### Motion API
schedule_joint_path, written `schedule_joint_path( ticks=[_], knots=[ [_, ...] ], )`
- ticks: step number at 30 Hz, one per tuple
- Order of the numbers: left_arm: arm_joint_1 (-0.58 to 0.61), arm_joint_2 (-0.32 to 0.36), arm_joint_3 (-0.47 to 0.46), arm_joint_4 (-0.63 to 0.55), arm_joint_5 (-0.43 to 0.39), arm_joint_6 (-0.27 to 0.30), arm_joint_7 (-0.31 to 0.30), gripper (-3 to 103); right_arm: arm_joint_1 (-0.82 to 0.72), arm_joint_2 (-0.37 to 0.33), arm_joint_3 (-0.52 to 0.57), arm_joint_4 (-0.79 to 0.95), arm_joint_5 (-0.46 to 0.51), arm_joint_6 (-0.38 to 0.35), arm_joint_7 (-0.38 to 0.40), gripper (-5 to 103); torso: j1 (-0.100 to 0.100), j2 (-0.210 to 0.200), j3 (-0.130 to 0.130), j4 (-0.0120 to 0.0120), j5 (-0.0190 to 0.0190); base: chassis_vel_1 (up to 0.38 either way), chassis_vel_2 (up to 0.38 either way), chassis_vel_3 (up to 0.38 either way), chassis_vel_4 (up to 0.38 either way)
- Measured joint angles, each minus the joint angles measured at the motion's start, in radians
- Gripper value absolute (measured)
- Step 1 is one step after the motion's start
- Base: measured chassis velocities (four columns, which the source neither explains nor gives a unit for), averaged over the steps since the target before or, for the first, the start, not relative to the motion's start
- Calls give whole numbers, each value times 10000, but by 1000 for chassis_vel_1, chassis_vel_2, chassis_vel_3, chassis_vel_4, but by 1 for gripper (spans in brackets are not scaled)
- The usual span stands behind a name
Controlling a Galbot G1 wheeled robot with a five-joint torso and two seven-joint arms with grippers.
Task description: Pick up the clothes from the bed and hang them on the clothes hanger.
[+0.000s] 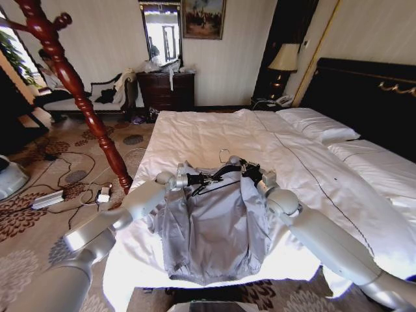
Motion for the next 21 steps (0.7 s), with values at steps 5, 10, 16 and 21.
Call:
schedule_joint_path(
  ticks=[5,10,16,21],
  knots=[
    [-14,-253,-157,264,-233,40,-197,16,-197,-107,85,351,133,-101,30,0,0,0,0,-3,-2,0,0,0,0],
    [-61,-400,-186,364,-254,46,-283,16,-321,-109,133,583,188,-189,41,0,0,0,0,-3,-1,0,0,0,0],
    [-139,-633,-194,586,-276,47,-337,16,-116,42,101,768,451,-356,166,0,0,0,0,-1,-1,0,0,0,0],
    [-140,-717,-235,729,-329,52,-360,16,-263,109,128,811,474,-397,228,0,0,0,0,-3,-1,0,0,0,0]
  ],
)
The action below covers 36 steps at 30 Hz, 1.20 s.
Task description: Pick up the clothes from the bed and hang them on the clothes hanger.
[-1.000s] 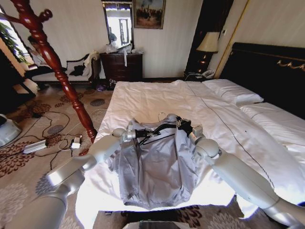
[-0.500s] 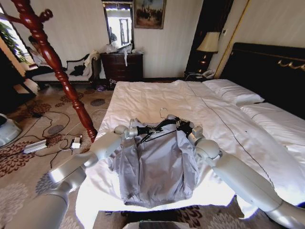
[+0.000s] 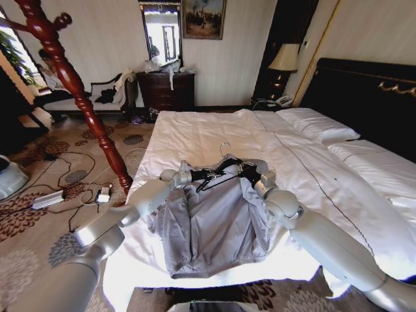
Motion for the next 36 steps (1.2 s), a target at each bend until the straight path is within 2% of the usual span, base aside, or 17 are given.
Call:
schedule_joint_path(
  ticks=[3,5,6,7,9,10,13,14,16,18,19,22,26,28,31,36],
  knots=[
    [5,87,-44,-41,-117,57,-28,16,-148,68,12,10,12,-14,59,-3,-1,0,0,-2,1,0,0,0,0],
    [12,117,-47,-64,-126,61,-29,16,-165,103,19,19,84,-21,120,1,0,0,0,1,0,0,0,0,0],
    [25,145,-48,-90,-143,67,-35,16,-190,147,38,58,272,-38,223,7,0,0,0,5,0,0,0,0,0],
    [34,153,-50,-97,-160,68,-52,16,-214,157,53,107,443,-52,268,7,0,0,0,7,0,0,0,0,0],
    [59,144,-94,-110,-270,111,-125,16,-343,108,123,323,938,-100,259,18,0,0,0,0,0,0,0,0,0],
    [59,144,-94,-110,-270,111,-125,16,-343,108,123,323,938,-100,259,18,0,0,0,0,0,0,0,0,0],
    [70,102,-170,-107,-492,208,-239,16,-597,-14,208,616,1113,-106,152,33,0,0,0,0,-1,0,0,0,0],
    [70,102,-170,-107,-492,208,-239,16,-597,-14,208,616,1113,-106,152,33,0,0,0,0,-1,0,0,0,0],
    [70,93,-204,-46,-560,227,-294,16,-876,-139,313,917,1271,-106,104,44,0,1,0,1,0,0,0,0,0],
    [70,97,-207,-29,-582,232,-309,16,-982,-201,366,1030,1311,-102,64,44,0,1,0,1,0,0,0,0,0],
    [70,119,-214,-14,-600,238,-328,16,-1193,-320,461,1219,1303,-67,-33,56,0,0,-1,0,0,0,0,0,0],
    [70,191,-221,-50,-609,254,-343,16,-1503,-449,644,1423,1108,34,-100,61,-1,0,0,-1,0,0,0,0,0],
    [90,527,-196,-487,-616,300,-353,16,-1615,-418,982,999,558,354,244,83,-1,2,-1,0,0,0,0,0,0],
    [91,597,-176,-566,-616,303,-355,16,-1551,-406,1017,803,420,414,320,83,-1,2,-1,3,2,0,0,0,0],
    [70,763,-123,-716,-595,313,-383,16,-1108,-339,1003,203,-28,521,553,97,-1,2,0,3,-1,0,0,0,0],
    [38,886,-97,-953,-599,338,-430,16,-718,-190,691,-370,-807,520,514,100,0,1,0,2,0,0,0,0,0]
  ],
)
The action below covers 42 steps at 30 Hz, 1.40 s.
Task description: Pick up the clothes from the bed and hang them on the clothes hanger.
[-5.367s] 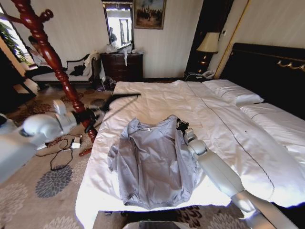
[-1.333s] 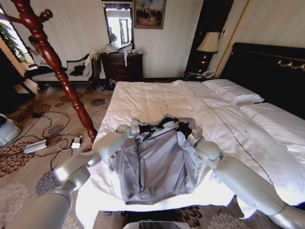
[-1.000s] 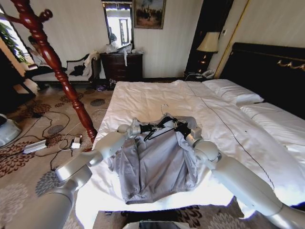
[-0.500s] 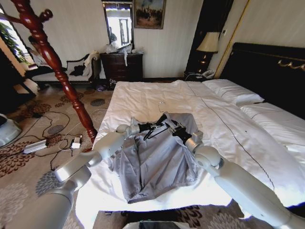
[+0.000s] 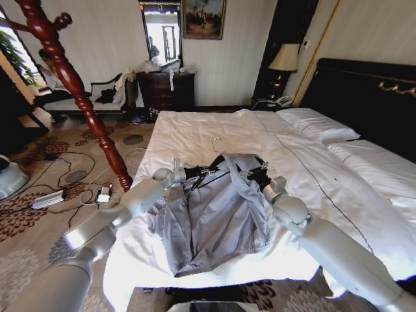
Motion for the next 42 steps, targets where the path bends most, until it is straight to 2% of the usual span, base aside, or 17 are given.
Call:
schedule_joint_path(
  ticks=[9,22,26,29,32,34,35,38,41,42],
  knots=[
    [-87,-20,13,-55,-124,37,-134,16,-263,314,-308,-70,-266,-58,-81,100,0,0,0,0,1,0,0,0,0],
    [-280,-58,70,-77,-395,93,-302,16,-1384,-50,-116,844,-737,-12,-523,100,0,0,0,-3,1,0,0,0,0],
    [-254,157,71,-344,-393,102,-314,16,-1454,-137,418,1026,-467,44,-11,100,-1,0,-1,-3,0,0,0,0,0],
    [-217,347,114,-587,-313,102,-313,16,-1182,-237,751,627,-676,8,282,100,-1,0,0,3,0,0,0,0,0],
    [-173,600,197,-962,-175,89,-308,16,-840,-530,895,96,-1524,4,299,100,0,-1,0,-2,2,0,0,0,0],
    [-148,795,275,-1324,-84,81,-304,16,-613,-865,902,-191,-2433,29,115,100,0,-1,0,-2,1,0,0,0,0],
    [-148,795,275,-1324,-84,81,-304,16,-613,-865,902,-191,-2433,29,115,100,0,-1,0,-2,1,0,0,0,0],
    [-189,963,394,-1661,102,41,-299,16,-523,-1230,776,-319,-3527,167,-332,100,0,-2,0,0,1,0,0,0,0],
    [-242,998,456,-1769,161,34,-296,16,-548,-1337,736,-300,-3942,192,-550,100,0,-2,-1,-2,1,0,0,0,0],
    [-313,1030,540,-1868,181,34,-300,16,-603,-1437,709,-269,-4339,247,-765,100,0,-1,-1,-2,2,0,0,0,0]
  ],
)
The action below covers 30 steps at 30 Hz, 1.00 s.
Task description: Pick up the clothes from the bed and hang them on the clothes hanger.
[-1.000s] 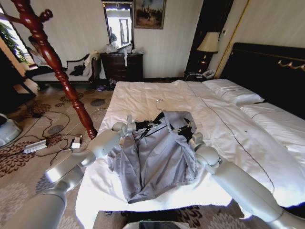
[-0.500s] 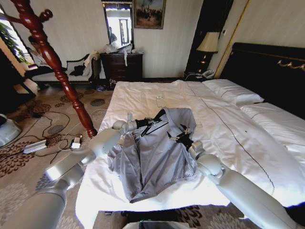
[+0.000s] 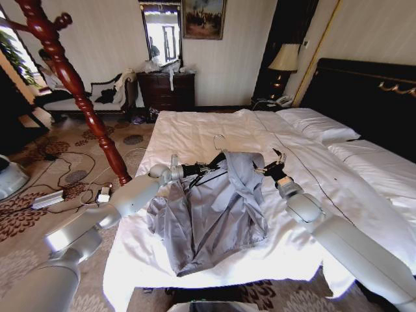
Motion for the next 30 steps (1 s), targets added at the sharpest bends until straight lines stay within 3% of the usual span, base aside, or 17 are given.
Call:
schedule_joint_path(
  ticks=[3,7,23,27,30],
  knots=[
    [-183,68,200,-245,9,16,-9,16,-60,-153,-25,-42,-1178,302,-489,100,-1,0,0,0,0,0,0,0,0],
    [-384,158,446,-504,16,51,-51,16,-56,-215,-53,-89,-1801,395,-650,100,0,0,0,-2,1,0,0,0,0],
    [-742,912,988,-1736,-13,293,-213,16,-16,-357,-44,-118,-1697,181,-544,103,0,0,0,1,-1,0,0,0,0],
    [-842,1041,1145,-1983,-17,322,-275,16,-61,-427,-63,-130,-1928,145,-585,94,-1,0,0,0,0,0,0,0,0],
    [-983,1096,1332,-2132,51,334,-330,16,-112,-583,-72,-120,-2825,145,-718,78,0,0,0,1,-1,0,0,0,0]
  ],
)
